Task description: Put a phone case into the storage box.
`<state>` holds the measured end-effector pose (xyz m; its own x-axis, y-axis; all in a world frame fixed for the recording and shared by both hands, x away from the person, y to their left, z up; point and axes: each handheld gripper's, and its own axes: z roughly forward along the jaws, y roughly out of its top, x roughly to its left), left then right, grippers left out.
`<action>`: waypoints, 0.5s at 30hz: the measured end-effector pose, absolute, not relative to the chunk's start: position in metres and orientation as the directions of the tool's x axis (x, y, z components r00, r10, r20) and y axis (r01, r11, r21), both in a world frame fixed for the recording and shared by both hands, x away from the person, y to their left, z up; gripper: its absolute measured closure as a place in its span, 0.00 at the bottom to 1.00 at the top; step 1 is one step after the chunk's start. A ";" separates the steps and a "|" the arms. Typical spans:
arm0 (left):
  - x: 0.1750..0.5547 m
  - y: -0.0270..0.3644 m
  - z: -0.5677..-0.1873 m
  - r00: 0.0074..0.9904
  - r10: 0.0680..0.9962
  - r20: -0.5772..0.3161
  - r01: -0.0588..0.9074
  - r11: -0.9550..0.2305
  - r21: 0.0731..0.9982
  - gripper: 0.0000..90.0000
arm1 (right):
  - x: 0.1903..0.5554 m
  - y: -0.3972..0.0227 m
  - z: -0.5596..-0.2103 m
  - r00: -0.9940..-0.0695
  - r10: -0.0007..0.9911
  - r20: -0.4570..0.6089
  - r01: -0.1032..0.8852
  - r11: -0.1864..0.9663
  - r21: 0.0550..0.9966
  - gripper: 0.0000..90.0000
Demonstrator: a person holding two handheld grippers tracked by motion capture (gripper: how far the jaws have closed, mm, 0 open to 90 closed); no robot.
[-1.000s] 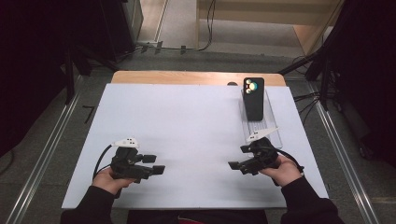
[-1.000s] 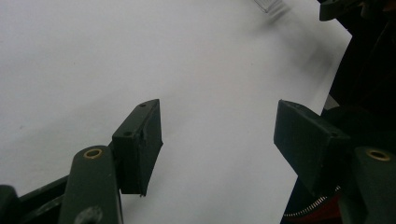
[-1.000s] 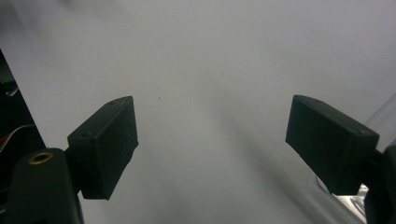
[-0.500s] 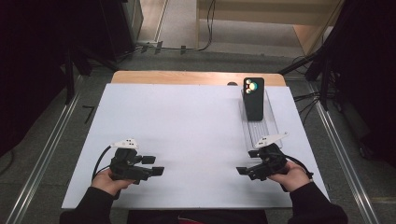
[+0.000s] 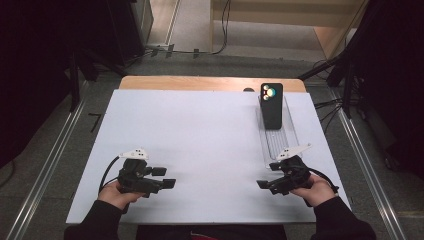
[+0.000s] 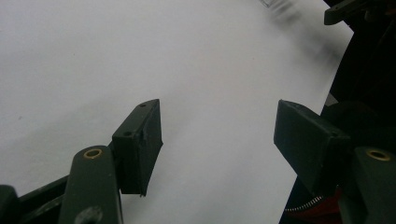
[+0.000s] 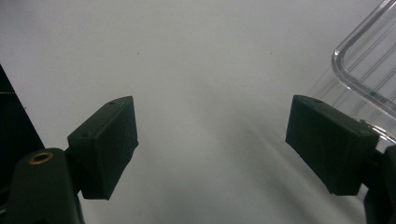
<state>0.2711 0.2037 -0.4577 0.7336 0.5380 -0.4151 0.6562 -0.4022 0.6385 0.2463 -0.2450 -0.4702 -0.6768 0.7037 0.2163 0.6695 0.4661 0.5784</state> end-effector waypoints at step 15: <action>0.272 0.202 -0.459 0.735 0.537 -0.415 0.657 -0.413 0.631 0.36 | 0.248 -0.244 -0.473 -0.675 0.705 0.219 0.674 0.468 0.572 0.17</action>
<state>0.2722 0.2019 -0.4594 0.7349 0.5367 -0.4145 0.6572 -0.4129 0.6306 0.2477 -0.2445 -0.4727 -0.6749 0.7048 0.2186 0.6738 0.4677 0.5721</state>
